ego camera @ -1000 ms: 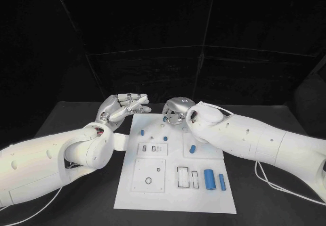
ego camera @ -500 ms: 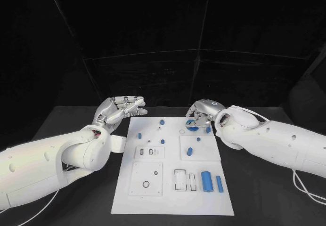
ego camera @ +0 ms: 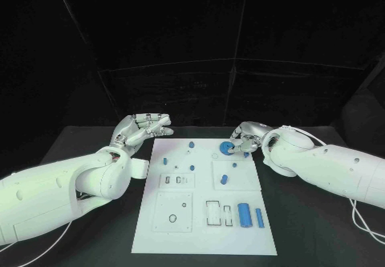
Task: Assemble the parts on the task board
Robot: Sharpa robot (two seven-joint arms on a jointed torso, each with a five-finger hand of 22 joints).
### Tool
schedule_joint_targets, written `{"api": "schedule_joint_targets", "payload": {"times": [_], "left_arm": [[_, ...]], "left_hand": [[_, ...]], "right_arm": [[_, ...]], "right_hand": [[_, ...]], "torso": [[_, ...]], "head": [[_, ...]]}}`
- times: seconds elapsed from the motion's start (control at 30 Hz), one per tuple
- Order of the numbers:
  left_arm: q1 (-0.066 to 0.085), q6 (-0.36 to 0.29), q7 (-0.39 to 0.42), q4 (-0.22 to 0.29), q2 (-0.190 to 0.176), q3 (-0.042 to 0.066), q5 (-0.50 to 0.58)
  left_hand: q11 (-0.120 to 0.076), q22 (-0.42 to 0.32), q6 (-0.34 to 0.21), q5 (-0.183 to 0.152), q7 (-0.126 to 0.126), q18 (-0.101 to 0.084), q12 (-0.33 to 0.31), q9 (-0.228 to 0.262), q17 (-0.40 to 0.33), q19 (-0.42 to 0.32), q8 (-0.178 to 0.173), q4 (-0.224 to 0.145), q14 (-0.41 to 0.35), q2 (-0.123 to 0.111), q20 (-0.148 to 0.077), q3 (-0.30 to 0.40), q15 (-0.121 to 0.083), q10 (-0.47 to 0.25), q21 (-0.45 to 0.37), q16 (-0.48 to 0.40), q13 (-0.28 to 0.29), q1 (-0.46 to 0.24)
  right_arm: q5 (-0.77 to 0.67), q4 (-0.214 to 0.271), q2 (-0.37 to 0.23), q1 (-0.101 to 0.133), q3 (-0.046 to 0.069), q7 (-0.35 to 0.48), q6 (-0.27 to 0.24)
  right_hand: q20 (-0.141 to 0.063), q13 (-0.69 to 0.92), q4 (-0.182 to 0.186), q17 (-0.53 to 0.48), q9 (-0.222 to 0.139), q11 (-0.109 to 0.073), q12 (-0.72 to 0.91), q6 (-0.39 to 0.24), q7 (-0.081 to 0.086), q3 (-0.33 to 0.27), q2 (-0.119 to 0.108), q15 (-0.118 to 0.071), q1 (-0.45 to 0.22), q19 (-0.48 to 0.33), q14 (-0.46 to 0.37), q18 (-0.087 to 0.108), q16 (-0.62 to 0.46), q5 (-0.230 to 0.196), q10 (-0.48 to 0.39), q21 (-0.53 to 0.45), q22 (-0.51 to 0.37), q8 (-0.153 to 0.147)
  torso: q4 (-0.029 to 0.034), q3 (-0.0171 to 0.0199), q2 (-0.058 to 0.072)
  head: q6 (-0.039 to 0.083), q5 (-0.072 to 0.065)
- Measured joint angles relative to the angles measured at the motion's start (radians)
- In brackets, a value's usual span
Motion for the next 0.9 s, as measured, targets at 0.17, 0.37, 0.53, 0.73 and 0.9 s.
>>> {"api": "schedule_joint_targets", "payload": {"times": [0.17,0.37,0.53,0.73,0.9], "left_arm": [[0.000,0.003,-0.001,-0.005,0.002,0.000,0.000],[0.000,0.006,-0.002,-0.007,0.004,0.000,0.000],[0.000,0.008,-0.003,-0.008,0.004,0.000,0.000],[0.000,0.010,-0.004,-0.010,0.004,0.000,0.000],[0.000,0.011,-0.005,-0.010,0.004,0.000,0.000]], "left_hand": [[0.000,0.000,0.000,0.000,0.000,0.000,0.000,0.000,0.000,0.000,0.000,0.000,0.000,0.000,0.000,0.000,0.000,0.000,0.000,0.000,0.000,0.000],[0.000,0.000,0.000,0.000,0.000,0.000,0.000,0.000,0.000,0.000,0.000,0.000,0.000,0.000,0.000,0.000,0.000,0.000,0.000,0.000,0.000,0.000],[0.000,-0.001,0.000,0.000,0.000,0.000,0.000,0.000,0.000,0.000,0.000,0.000,0.000,0.000,0.000,0.000,0.000,0.000,0.000,0.000,0.000,0.000],[0.000,-0.002,0.000,0.000,0.000,0.000,0.000,0.000,0.000,0.000,0.000,0.000,0.000,0.004,0.000,0.000,0.000,0.000,0.000,-0.004,0.000,0.004],[0.000,-0.002,0.000,0.000,0.000,0.000,0.000,0.000,0.000,0.000,0.000,0.000,0.000,0.004,0.000,0.000,0.000,0.000,0.000,-0.004,0.000,0.004]], "right_arm": [[0.002,-0.011,0.012,0.000,0.000,-0.007,0.010],[0.002,-0.018,0.018,0.000,0.000,-0.011,0.013],[0.002,-0.020,0.021,0.000,0.000,-0.012,0.014],[-0.005,-0.021,0.026,0.000,0.000,-0.012,0.015],[-0.020,-0.025,0.034,0.000,0.000,-0.011,0.020]], "right_hand": [[0.000,0.028,0.000,0.004,0.000,0.000,0.019,0.000,0.000,0.000,0.015,0.000,0.015,0.000,0.000,0.000,0.005,0.008,0.007,0.004,0.000,0.008],[0.000,0.055,-0.003,0.008,0.000,-0.001,0.039,0.000,0.000,-0.003,0.021,0.000,0.021,0.000,0.000,0.000,0.005,0.014,0.023,0.004,0.000,0.013],[0.000,0.064,-0.003,0.010,0.001,-0.003,0.055,0.000,0.000,-0.003,0.026,0.000,0.034,0.000,0.000,0.000,0.009,0.014,0.032,0.011,0.000,0.020],[0.000,0.064,-0.011,0.013,0.002,-0.005,0.080,0.003,-0.003,-0.005,0.037,0.000,0.056,0.000,0.000,0.000,0.013,0.007,0.045,0.011,0.000,0.032],[0.000,0.064,-0.013,0.015,0.002,-0.005,0.088,0.004,-0.004,-0.003,0.041,0.000,0.059,0.000,0.000,0.000,0.017,-0.009,0.052,0.015,0.000,0.034]], "torso": [[0.0005,-0.0007,0.000],[0.0004,-0.0013,0.000],[0.0002,-0.0017,0.000],[0.0002,-0.0018,0.000],[0.0002,-0.0018,-0.001]], "head": [[-0.002,0.000],[-0.004,0.000],[-0.005,0.000],[-0.008,-0.001],[-0.009,-0.002]]}}
